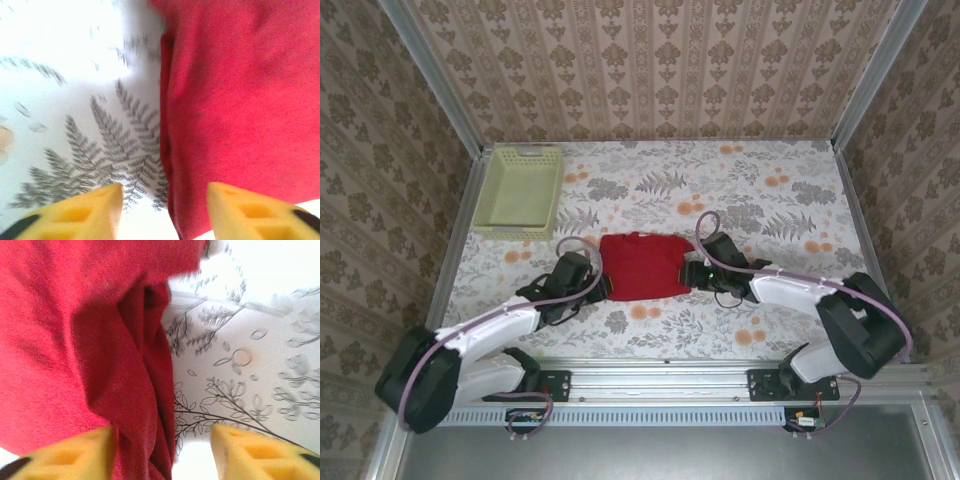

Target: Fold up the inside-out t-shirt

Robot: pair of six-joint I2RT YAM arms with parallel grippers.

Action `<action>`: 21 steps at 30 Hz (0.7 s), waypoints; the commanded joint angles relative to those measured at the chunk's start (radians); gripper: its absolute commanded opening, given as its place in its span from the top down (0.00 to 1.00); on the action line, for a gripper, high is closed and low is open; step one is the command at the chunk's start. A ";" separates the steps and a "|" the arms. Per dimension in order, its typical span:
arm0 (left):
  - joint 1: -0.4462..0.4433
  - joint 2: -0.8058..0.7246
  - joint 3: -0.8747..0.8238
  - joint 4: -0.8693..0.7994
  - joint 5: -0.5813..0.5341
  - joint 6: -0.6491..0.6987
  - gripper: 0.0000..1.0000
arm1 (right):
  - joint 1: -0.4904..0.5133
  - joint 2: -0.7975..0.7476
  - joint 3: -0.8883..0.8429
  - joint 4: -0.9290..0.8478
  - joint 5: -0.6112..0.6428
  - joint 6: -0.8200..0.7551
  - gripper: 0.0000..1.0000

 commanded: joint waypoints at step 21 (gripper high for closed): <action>0.109 0.525 0.325 0.131 0.100 0.079 0.49 | -0.051 0.408 0.414 -0.205 0.130 -0.098 0.69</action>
